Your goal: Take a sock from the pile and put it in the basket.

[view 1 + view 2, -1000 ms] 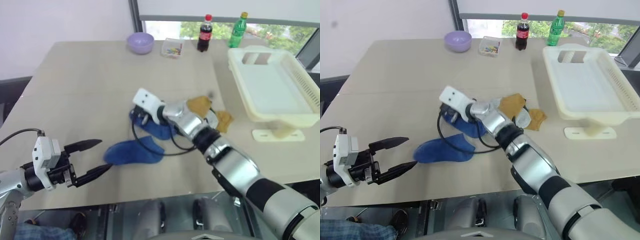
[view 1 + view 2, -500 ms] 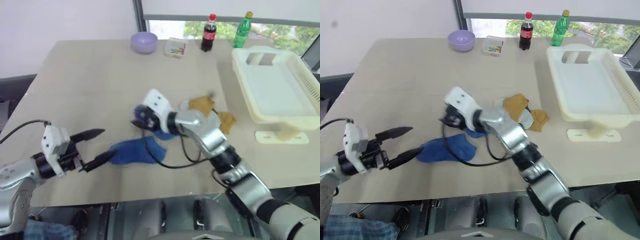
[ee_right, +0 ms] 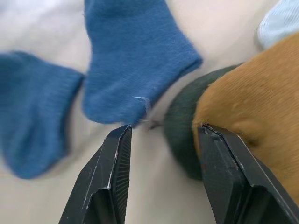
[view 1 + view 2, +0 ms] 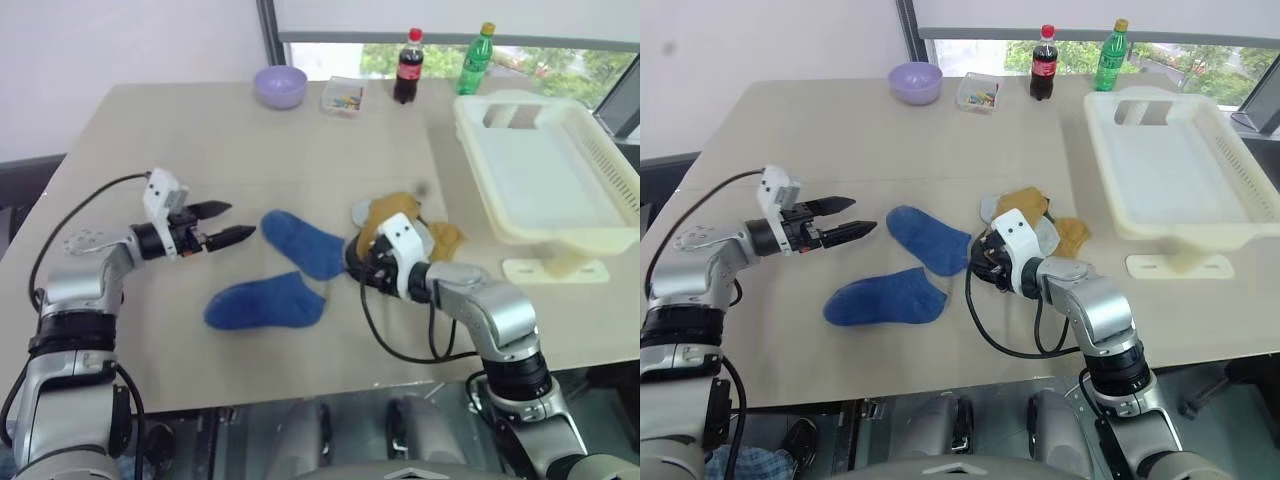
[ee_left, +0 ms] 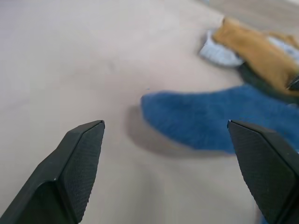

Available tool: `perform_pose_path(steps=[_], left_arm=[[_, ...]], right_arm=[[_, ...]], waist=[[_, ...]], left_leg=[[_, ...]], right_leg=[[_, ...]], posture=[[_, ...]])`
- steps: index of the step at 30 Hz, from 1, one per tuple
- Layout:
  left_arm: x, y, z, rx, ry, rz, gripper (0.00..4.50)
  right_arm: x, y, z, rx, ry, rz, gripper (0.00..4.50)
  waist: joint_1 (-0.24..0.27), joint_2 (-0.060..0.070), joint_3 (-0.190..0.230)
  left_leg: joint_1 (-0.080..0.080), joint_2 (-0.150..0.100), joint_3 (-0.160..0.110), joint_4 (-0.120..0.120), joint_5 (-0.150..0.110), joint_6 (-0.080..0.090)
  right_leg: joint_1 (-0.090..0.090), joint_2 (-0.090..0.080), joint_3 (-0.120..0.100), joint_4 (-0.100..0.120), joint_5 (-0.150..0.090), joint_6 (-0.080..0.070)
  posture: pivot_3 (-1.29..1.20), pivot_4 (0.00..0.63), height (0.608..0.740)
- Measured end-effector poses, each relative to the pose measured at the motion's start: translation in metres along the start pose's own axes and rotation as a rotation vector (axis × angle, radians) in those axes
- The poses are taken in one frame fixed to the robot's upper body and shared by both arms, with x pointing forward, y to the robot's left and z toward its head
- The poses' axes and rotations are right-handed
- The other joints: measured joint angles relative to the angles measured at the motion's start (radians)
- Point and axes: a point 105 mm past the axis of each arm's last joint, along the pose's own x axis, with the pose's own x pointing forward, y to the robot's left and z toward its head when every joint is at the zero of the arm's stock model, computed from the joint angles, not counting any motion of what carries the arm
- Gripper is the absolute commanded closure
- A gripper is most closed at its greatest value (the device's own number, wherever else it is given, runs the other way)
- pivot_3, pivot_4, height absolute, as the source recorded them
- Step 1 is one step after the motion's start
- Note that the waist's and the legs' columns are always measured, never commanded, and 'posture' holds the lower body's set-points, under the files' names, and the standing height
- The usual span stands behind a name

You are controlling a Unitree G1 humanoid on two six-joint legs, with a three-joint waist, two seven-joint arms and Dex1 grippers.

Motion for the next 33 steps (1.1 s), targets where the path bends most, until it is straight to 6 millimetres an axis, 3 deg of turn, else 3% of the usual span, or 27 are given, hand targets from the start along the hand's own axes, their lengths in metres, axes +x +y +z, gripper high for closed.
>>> perform_pose_path(steps=[5,11,16,19,20,21,24,33], left_arm=[[0.018,0.009,0.001,-0.010,0.043,-0.034,0.00],[0.037,0.004,-0.016,-0.034,0.099,-0.074,0.00],[0.038,-0.001,-0.019,-0.013,0.114,-0.120,0.00],[0.038,-0.002,-0.019,-0.011,0.114,-0.131,0.00],[0.037,-0.002,-0.019,-0.012,0.114,-0.133,0.00],[0.036,-0.002,-0.019,-0.014,0.114,-0.134,0.00],[0.031,-0.002,-0.022,-0.031,0.117,-0.141,0.00],[0.026,0.005,-0.015,-0.323,0.089,-0.084,0.00]], right_arm=[[0.006,0.014,-0.002,0.051,0.021,0.064,2.22],[0.013,0.013,-0.003,0.103,0.026,0.064,2.22],[0.024,0.014,0.006,0.304,-0.020,0.080,2.22],[0.024,0.012,0.011,0.333,-0.021,0.076,2.22],[0.024,0.012,0.010,0.333,-0.018,0.073,2.73],[0.025,0.010,0.009,0.336,-0.012,0.065,2.89],[0.025,0.008,0.006,0.322,0.006,0.053,4.35],[0.027,0.009,0.002,0.193,0.035,0.041,4.43]], waist=[[0.005,-0.001,0.000],[-0.001,-0.001,0.000],[-0.002,-0.001,0.000],[-0.001,-0.001,0.000],[0.000,-0.001,0.000],[0.000,-0.001,0.000],[-0.002,-0.001,0.000],[-0.016,-0.001,0.000]], left_leg=[[-0.001,0.000,0.000,0.000,0.000,0.000],[0.000,0.000,-0.001,0.001,0.000,0.000],[0.000,0.001,-0.001,0.001,0.000,0.000],[0.000,0.000,-0.001,0.001,-0.001,0.001],[0.000,0.000,-0.001,0.001,-0.001,0.001],[0.000,0.000,-0.001,0.002,-0.001,0.002],[0.000,0.000,-0.001,0.001,-0.001,0.002],[0.000,0.000,-0.001,0.003,-0.003,0.005]], right_leg=[[0.000,0.000,0.000,0.000,0.000,0.000],[0.000,0.000,0.000,0.001,0.000,0.000],[0.000,0.000,0.000,0.003,0.000,0.000],[0.000,-0.001,0.000,0.003,0.000,0.000],[0.000,-0.001,0.000,0.003,0.000,0.000],[0.000,-0.001,0.000,0.002,0.000,0.000],[-0.001,-0.001,0.001,0.002,0.000,0.000],[-0.001,-0.001,0.001,0.004,0.000,0.000]], posture=[[0.00,0.150,0.740],[0.00,0.150,0.740],[0.00,0.150,0.740],[0.00,0.150,0.740],[0.00,0.150,0.740],[0.00,0.150,0.740],[0.00,0.150,0.740],[0.00,0.150,0.740]])
